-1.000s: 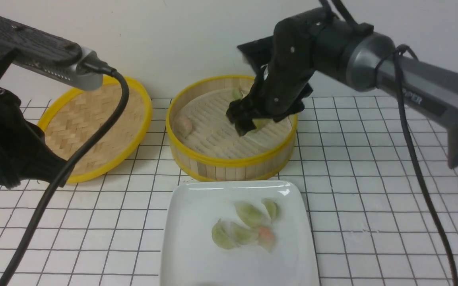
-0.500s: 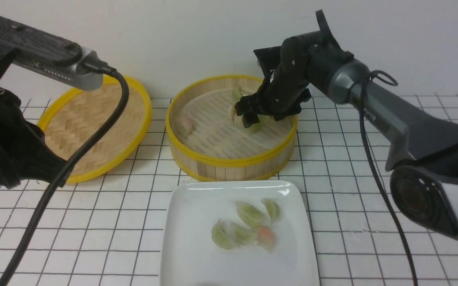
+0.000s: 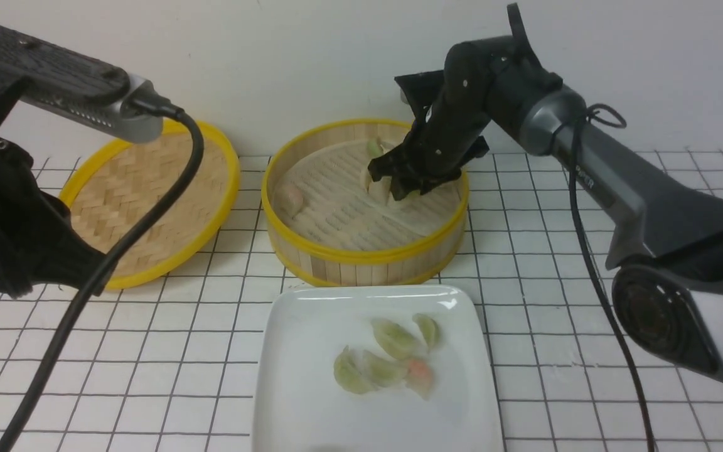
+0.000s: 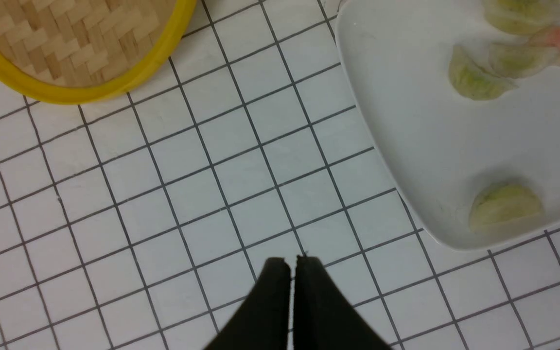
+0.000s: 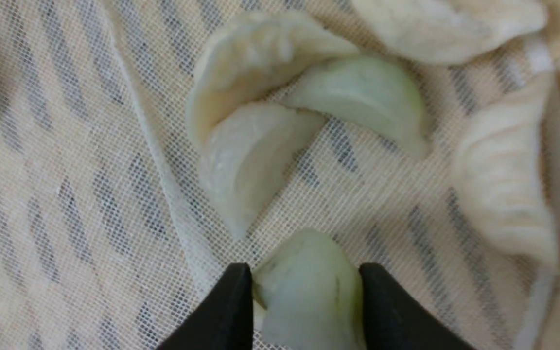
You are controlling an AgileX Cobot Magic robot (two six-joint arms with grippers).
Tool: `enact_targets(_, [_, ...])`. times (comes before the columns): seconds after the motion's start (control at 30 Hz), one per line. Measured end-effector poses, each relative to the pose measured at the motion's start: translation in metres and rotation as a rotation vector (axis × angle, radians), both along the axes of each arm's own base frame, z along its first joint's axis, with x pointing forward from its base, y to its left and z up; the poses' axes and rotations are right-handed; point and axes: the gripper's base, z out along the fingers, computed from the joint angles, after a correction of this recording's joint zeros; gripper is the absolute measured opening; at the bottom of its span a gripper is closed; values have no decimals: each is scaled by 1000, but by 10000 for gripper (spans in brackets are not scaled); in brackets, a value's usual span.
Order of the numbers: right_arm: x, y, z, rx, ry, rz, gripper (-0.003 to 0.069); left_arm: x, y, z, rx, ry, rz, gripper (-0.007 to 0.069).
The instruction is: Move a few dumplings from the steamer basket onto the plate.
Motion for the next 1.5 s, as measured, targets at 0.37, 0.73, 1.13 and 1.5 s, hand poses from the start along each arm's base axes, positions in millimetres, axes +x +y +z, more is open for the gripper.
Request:
enact_targets(0.37, [-86,-6,74,-14,95,109,251,-2,1,2,-1,-9,0,-6])
enact_targets(0.73, [-173,1,-13,-123,384,190,251,-4,2,3,-2,-15,1,-6])
enact_targets(1.13, [-187,8,-12,-86,488,218,475,-3,1,3,-4,-12,0,-6])
enact_targets(1.5, [-222,-18,82,-28,268,219,407,-3,1,2,-2,-12,0,-6])
